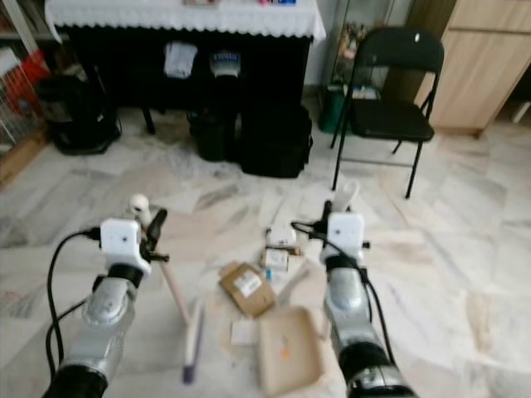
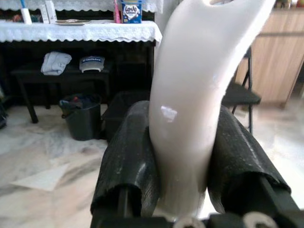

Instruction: Sweep floor

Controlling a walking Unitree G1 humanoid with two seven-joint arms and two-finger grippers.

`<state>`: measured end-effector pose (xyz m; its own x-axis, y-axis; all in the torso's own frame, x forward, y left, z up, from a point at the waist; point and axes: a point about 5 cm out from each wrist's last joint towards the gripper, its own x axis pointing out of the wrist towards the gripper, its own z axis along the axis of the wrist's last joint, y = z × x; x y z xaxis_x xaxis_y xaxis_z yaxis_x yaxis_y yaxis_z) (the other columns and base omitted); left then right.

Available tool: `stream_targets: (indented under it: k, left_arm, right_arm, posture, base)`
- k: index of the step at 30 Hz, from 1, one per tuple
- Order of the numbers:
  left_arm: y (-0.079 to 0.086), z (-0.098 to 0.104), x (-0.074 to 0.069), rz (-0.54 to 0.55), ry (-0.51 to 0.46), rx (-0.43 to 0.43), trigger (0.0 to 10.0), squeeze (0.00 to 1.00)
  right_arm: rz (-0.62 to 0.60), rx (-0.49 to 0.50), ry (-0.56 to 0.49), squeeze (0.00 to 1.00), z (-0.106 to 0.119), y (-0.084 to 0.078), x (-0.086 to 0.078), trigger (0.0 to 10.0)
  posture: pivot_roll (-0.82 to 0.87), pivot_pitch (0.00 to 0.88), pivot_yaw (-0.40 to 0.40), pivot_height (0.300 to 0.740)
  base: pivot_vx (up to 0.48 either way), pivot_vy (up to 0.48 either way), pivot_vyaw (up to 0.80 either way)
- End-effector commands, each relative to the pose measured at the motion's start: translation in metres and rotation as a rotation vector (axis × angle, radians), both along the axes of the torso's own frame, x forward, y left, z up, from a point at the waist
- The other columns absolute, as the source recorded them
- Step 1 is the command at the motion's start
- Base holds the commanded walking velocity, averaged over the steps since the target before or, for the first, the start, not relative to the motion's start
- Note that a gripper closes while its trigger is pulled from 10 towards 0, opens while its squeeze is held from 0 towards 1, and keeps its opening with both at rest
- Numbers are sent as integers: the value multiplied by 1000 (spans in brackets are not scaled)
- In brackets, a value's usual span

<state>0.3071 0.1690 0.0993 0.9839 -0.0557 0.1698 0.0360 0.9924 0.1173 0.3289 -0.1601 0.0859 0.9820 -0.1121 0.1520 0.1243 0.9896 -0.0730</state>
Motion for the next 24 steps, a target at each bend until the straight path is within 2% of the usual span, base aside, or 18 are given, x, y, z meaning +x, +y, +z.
stream_targets:
  k: [1,22,24]
  left_arm:
    - [-5,4,1,-14,-27,-11,10000,0]
    - [-7,4,0,-20,-22,-3,10000,0]
    - [-7,3,0,-16,-22,0,10000,0]
  right_arm:
    - [-12,-17,-30,0,7,-6,2,10000]
    - [-28,-34,-19,0,4,-12,0,10000]
    - [-28,-34,-16,0,4,-12,0,10000]
  posture:
    - [119,0,21,740]
    - [118,0,16,740]
    - [120,0,16,740]
  base:
    - [0,0,0]
    - [0,0,0]
    - [270,0,0]
